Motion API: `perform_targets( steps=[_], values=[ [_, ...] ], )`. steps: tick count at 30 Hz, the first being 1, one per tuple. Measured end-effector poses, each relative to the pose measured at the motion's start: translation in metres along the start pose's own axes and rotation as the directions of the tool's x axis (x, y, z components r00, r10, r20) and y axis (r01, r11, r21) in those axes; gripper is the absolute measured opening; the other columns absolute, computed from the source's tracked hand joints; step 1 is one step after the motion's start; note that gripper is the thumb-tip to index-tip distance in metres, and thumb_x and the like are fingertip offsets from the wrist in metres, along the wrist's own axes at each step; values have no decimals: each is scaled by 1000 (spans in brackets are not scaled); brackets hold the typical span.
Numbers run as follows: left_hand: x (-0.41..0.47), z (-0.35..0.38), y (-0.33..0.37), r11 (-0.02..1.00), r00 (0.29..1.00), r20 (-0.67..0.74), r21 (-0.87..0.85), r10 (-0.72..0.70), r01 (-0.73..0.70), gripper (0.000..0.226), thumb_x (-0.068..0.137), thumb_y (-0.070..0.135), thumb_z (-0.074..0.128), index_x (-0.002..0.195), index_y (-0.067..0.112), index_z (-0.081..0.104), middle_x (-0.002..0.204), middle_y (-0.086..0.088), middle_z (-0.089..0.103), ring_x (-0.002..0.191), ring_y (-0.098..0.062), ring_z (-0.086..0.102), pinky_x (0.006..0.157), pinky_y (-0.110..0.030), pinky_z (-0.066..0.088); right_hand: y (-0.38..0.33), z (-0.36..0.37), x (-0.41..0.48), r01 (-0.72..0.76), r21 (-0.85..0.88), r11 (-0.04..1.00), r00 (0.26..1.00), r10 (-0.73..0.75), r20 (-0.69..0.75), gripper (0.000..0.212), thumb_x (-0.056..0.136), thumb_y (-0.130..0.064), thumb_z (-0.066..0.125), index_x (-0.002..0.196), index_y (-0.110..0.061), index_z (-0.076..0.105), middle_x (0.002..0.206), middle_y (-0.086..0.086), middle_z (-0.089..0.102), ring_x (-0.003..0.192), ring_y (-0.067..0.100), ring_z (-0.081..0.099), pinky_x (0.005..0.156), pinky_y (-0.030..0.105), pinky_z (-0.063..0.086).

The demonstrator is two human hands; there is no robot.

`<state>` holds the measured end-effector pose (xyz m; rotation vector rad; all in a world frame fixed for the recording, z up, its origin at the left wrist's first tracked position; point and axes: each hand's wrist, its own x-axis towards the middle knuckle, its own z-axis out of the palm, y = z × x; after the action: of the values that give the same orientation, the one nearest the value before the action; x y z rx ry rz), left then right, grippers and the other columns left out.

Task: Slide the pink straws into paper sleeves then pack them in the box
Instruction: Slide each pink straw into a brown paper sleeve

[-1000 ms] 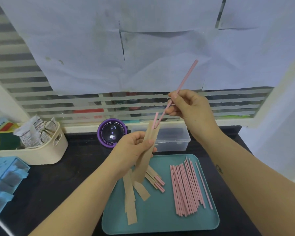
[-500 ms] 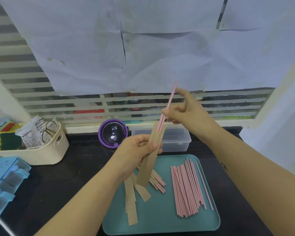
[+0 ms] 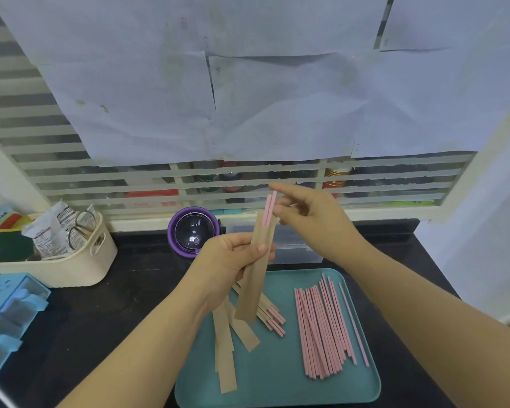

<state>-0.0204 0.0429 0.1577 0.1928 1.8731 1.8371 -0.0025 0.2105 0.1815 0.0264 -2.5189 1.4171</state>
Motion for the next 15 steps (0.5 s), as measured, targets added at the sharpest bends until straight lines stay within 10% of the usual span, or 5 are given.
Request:
perform_targets(
  steps=[5,10,15],
  values=[
    [3,-4,-7,999,1000,-7,40,7,-6,17,89,9,59,100,12,71,91,-1,76,87,-12,71,84,-34,54,2,4,-5,-19,-30,999,997,21,72,44,93,-18,55,135,-31,47,91,-22,59,91,28,64,74,18,52],
    [7,-14,-17,981,1000,31,192,-3,-3,14,88,14,63,98,18,73,91,2,76,88,-9,70,86,-30,53,9,2,-4,-36,-119,992,992,50,117,34,92,-25,57,126,-24,59,104,-8,68,92,5,63,81,12,47],
    [20,-31,-23,666,990,78,734,116,-136,11,90,23,62,94,29,70,81,8,70,75,-7,64,71,-21,53,20,6,-3,-118,-229,966,929,189,317,15,84,-29,68,89,-15,69,63,-9,59,48,-6,49,49,7,39]
  ],
)
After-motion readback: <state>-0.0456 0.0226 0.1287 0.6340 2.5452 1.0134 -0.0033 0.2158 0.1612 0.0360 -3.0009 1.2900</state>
